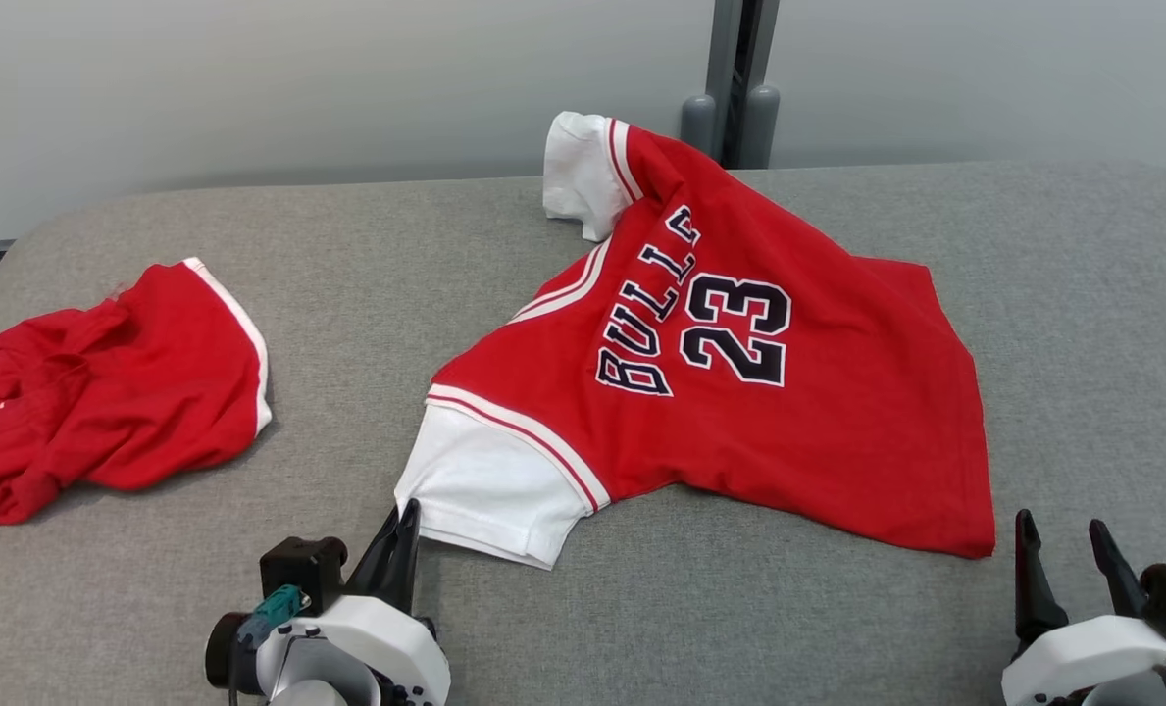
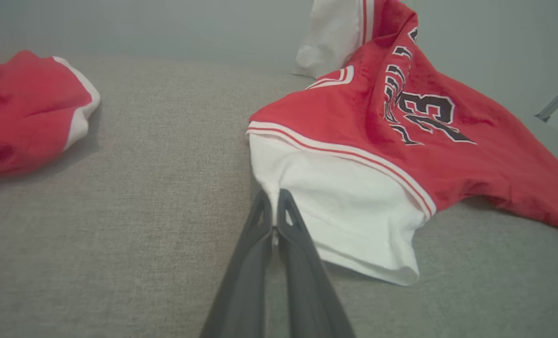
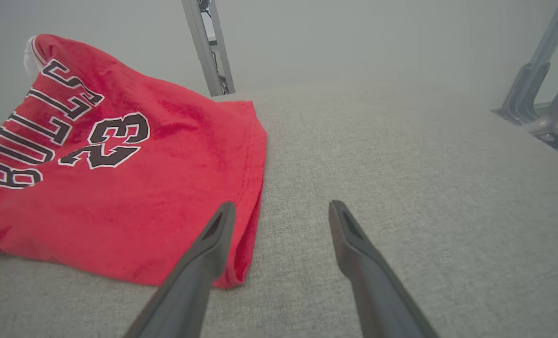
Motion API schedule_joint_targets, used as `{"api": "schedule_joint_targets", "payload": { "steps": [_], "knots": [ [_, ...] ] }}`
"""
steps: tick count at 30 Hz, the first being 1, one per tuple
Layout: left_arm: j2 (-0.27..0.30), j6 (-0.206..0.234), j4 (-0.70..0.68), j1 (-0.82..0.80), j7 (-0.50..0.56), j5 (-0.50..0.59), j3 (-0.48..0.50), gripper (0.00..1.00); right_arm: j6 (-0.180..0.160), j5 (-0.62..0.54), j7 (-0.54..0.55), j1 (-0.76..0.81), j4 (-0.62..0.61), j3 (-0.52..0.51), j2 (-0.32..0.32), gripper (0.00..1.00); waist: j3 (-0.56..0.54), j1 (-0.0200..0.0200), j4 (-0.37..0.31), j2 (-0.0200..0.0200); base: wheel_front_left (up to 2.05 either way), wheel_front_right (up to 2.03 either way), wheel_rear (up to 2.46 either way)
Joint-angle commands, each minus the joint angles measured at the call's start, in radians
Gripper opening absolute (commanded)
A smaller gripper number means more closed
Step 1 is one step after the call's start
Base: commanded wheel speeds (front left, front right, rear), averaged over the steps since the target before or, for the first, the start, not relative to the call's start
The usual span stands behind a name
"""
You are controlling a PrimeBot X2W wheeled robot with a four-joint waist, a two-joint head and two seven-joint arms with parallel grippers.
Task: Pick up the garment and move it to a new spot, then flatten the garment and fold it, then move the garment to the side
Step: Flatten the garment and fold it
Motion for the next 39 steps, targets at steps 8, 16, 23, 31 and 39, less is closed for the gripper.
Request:
{"api": "schedule_joint_targets", "payload": {
  "steps": [8,16,23,31,39],
  "knots": [
    [0.005,-0.030,-0.140,0.051,0.000,0.025,0.009,0.00,0.000,0.208,-0.005,-0.034,0.166,0.037,-0.005,1.00,-0.017,0.0000,0.064,0.0000,0.00,0.00,0.00],
    [0.005,-0.039,-0.172,0.064,0.000,0.042,0.000,0.00,0.000,0.273,-0.005,-0.059,0.252,0.061,-0.004,1.00,-0.012,0.0000,0.078,0.0000,0.00,0.00,0.00],
    [0.005,-0.043,-0.179,0.054,0.000,0.066,-0.010,0.00,0.000,0.362,-0.002,-0.087,0.306,0.081,-0.003,1.00,0.000,0.0000,0.078,0.0000,0.00,0.00,0.00],
    [0.005,-0.042,-0.182,0.047,0.000,0.066,-0.011,0.00,0.000,0.425,0.002,-0.119,0.358,0.141,-0.008,0.00,0.005,0.0000,0.079,0.0000,0.00,0.00,0.00],
    [0.005,-0.061,-0.214,0.061,0.000,-0.031,-0.002,0.00,0.000,0.424,-0.003,-0.127,0.281,0.165,-0.048,0.00,-0.021,0.0000,0.067,0.0000,0.00,0.00,0.00]
  ]
}}
